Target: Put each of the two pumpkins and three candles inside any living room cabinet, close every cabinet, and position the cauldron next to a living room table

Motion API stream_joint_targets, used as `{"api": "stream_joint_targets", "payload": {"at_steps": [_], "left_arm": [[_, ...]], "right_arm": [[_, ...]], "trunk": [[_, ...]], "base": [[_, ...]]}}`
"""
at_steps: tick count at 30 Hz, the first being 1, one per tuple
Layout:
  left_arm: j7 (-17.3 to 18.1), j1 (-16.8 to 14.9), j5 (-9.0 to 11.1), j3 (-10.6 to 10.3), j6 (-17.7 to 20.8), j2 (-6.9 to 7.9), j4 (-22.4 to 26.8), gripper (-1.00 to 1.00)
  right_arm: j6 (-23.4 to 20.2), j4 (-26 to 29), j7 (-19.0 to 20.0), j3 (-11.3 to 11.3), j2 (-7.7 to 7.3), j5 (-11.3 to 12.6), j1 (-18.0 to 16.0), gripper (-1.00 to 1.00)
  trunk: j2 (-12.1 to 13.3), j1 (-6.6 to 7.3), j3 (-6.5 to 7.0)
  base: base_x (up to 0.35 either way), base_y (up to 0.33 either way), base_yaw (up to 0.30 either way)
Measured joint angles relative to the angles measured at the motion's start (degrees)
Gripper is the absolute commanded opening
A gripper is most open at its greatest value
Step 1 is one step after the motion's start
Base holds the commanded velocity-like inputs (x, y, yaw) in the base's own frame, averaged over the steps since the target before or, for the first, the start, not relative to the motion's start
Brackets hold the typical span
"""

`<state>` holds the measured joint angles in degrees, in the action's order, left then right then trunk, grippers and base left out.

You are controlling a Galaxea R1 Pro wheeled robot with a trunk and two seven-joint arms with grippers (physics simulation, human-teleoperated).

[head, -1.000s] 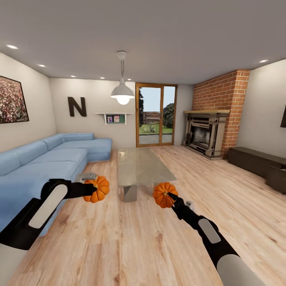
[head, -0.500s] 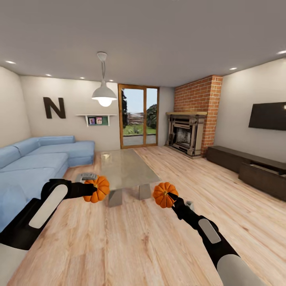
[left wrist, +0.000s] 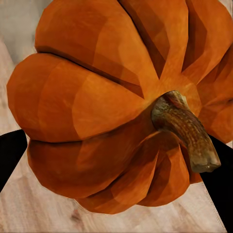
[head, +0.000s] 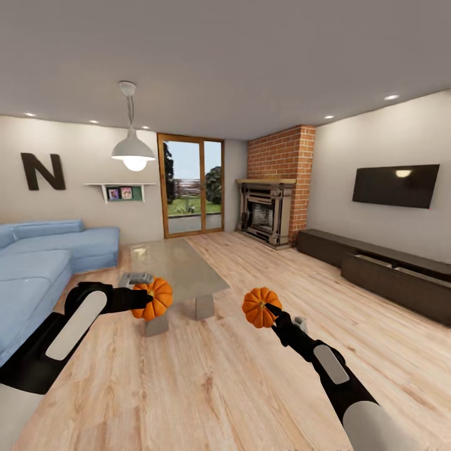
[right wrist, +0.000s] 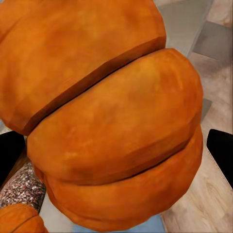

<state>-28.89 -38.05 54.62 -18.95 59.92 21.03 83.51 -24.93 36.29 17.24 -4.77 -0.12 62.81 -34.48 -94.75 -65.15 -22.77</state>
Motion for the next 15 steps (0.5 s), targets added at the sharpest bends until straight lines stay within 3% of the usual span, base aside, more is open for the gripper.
{"api": "stream_joint_targets", "payload": {"at_steps": [15], "left_arm": [[0.0,0.0,0.0,0.0,0.0,0.0,0.1,-1.0]], "right_arm": [[0.0,0.0,0.0,0.0,0.0,0.0,0.0,-1.0]], "trunk": [[6.0,3.3,3.01]], "base": [[0.0,0.0,-0.283]]}}
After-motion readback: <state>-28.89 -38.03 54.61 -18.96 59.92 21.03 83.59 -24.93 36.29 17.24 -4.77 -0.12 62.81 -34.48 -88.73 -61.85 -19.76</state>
